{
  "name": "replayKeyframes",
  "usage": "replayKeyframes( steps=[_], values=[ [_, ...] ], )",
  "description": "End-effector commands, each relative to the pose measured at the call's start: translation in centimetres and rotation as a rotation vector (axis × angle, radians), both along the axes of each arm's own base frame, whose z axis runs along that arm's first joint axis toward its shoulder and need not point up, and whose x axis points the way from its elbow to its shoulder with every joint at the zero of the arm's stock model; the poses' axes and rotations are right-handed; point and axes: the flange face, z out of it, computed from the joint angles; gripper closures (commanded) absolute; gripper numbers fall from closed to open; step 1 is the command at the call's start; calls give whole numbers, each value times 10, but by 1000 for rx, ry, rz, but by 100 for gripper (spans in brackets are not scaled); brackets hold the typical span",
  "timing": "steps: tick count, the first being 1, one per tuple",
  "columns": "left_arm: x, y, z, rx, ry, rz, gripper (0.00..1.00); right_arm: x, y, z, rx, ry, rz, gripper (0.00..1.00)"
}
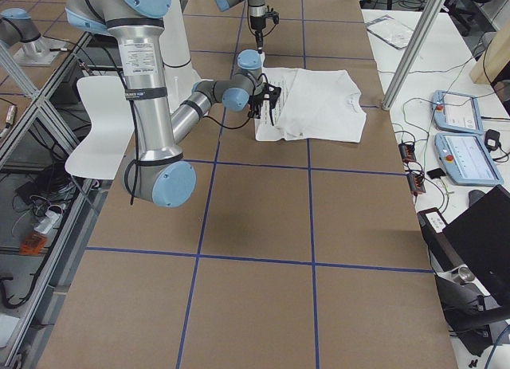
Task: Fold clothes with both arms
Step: 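Lift the hem with both grippers and carry it over the shirt toward the collar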
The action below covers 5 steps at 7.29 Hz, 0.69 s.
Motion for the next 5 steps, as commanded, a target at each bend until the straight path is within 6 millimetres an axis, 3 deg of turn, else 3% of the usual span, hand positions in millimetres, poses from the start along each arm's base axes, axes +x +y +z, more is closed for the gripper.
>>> replayKeyframes(
  steps=[1, 3, 5],
  values=[
    [-15, -37, -22, 22, 32, -57, 100, 9, -49, -19, -20, -33, 41, 100],
    [-22, -90, -28, -18, 42, -92, 100, 36, -91, -32, -33, -59, 94, 100],
    [-38, -146, -20, 1, 13, -139, 100, 55, -141, -43, -52, -74, 142, 100]
  ],
)
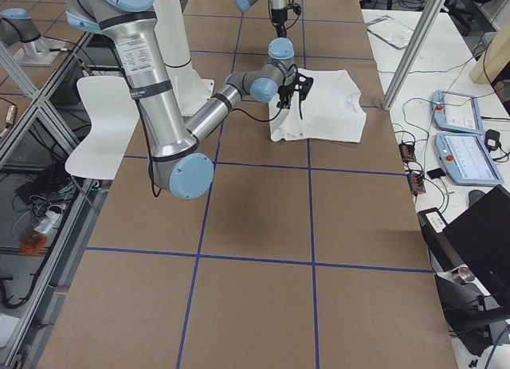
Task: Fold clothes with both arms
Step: 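Lift the hem with both grippers and carry it over the shirt toward the collar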
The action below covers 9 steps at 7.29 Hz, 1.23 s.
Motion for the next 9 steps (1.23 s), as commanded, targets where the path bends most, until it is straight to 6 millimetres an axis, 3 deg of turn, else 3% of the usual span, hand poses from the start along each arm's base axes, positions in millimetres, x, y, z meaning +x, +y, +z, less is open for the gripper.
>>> replayKeyframes(
  steps=[1, 3, 4, 6, 9],
  values=[
    [-25, -71, -2, 7, -16, -50, 100, 14, -56, -9, -8, 6, 52, 100],
    [5, -123, -12, 14, -1, -63, 100, -8, -89, -7, -7, 39, 33, 100],
    [2, -140, -3, 21, 5, -81, 100, -11, -99, 2, -4, 59, 25, 100],
    [1, -172, 1, 20, 3, -108, 100, -25, -128, -14, -15, 61, 22, 100],
    [24, -212, 32, 8, 6, -125, 100, -42, -173, -14, -30, 103, 11, 100]
  ],
)
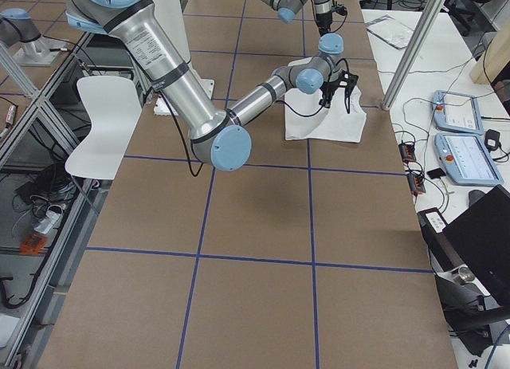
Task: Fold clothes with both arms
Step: 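Lift the hem with both grippers and carry it over the shirt toward the collar, then lower the hem onto the collar edge and open both grippers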
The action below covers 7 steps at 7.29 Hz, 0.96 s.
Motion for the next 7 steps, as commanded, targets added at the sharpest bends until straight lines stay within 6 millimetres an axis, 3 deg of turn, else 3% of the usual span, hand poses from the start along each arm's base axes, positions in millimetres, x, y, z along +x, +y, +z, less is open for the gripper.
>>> replayKeyframes(
  steps=[1, 3, 7],
  values=[
    [16, -26, 36, -4, 0, -7, 100, -1, -38, 8, -11, 26, -7, 100],
    [21, -33, 64, 3, 3, -12, 100, -14, -64, 22, -5, 20, -6, 100],
    [23, -35, 71, 0, -1, -13, 100, -21, -73, 37, -12, 45, -23, 100]
  ],
)
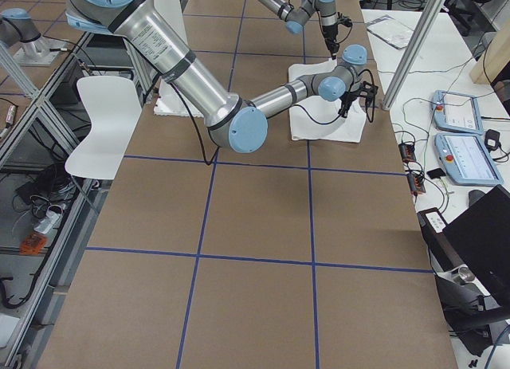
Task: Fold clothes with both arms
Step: 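Lower the hem onto the collar edge and open both grippers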
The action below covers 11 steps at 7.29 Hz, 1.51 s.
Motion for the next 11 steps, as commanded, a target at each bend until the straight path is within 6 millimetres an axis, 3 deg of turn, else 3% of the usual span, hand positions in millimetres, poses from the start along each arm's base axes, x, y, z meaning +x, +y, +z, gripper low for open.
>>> replayKeyframes(
  steps=[1, 3, 5, 7, 11],
  values=[
    [1, -1, 3, 2, 1, -1, 100, 0, -2, 9, 4, 13, -11, 100],
    [1, -1, 2, 5, 1, 0, 100, -1, -3, 10, 2, 15, -11, 100],
    [4, -6, -14, -8, 19, -21, 100, -2, -2, 10, 2, 16, -12, 100],
    [10, -21, -15, -9, -10, -56, 100, -4, -4, 18, -7, 28, -10, 100],
    [17, -26, -23, -10, -12, -54, 100, -3, -5, 22, 1, 36, -20, 100]
  ],
)
